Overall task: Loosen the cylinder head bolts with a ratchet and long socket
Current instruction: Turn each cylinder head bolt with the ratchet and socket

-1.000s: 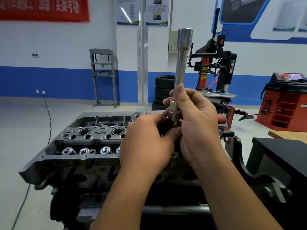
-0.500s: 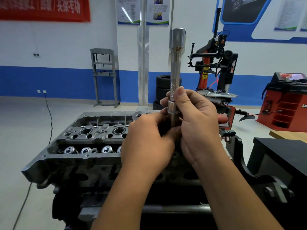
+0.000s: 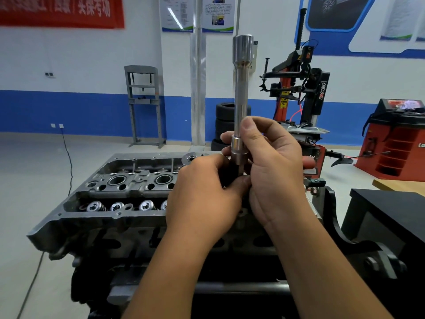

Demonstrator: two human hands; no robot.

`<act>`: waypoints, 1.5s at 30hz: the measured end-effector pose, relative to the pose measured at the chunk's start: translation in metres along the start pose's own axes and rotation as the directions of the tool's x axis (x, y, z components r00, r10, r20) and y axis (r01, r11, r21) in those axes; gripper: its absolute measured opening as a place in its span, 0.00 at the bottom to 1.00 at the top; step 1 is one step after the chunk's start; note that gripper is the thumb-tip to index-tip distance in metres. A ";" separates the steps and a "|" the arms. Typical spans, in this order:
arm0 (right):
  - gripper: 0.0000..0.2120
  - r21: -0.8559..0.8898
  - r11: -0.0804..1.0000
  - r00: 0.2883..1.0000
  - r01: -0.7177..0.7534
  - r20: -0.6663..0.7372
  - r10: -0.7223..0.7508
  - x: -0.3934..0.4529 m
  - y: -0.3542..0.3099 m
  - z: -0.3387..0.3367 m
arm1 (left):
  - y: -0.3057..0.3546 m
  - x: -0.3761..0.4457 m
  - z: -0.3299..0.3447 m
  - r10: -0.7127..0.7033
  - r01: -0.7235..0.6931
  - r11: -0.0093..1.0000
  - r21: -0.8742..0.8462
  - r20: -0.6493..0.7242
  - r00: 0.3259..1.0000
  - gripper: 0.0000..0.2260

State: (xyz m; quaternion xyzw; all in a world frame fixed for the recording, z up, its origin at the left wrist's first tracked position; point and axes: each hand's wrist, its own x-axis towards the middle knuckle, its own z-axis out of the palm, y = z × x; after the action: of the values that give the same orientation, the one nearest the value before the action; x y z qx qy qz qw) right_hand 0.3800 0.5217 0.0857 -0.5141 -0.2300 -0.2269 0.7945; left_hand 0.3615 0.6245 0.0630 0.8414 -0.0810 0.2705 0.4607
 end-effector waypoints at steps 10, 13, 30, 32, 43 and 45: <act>0.07 -0.034 0.999 1.000 0.007 0.020 -0.006 0.001 0.002 -0.001 | 0.005 -0.001 -0.003 0.010 -0.002 0.992 -0.122 0.068 0.998 0.16; 0.09 -0.030 0.999 0.998 -0.031 0.044 0.032 0.001 0.001 0.000 | 0.004 -0.001 -0.001 -0.009 0.007 0.996 -0.087 -0.026 1.000 0.14; 0.05 -0.046 0.999 1.000 0.018 -0.024 -0.019 0.001 0.001 -0.002 | 0.002 -0.003 0.001 0.006 -0.007 1.000 -0.026 -0.037 0.999 0.16; 0.03 -0.053 0.998 0.999 0.031 -0.011 -0.032 0.001 0.002 -0.002 | 0.003 -0.002 0.001 0.026 -0.023 0.996 -0.087 0.036 0.999 0.17; 0.03 -0.074 0.997 1.000 0.029 -0.006 -0.029 0.000 0.001 -0.002 | 0.003 -0.002 0.003 -0.011 0.008 0.997 -0.071 -0.051 0.999 0.16; 0.03 -0.083 0.995 0.999 0.051 -0.007 -0.052 0.000 0.003 -0.002 | 0.003 0.000 0.001 0.008 -0.005 0.991 -0.134 0.027 1.000 0.15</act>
State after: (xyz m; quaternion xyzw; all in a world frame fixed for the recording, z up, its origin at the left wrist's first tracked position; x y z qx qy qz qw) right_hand 0.3821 0.5206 0.0832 -0.5396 -0.2300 -0.2592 0.7673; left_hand 0.3603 0.6221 0.0647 0.8119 -0.1081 0.2542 0.5143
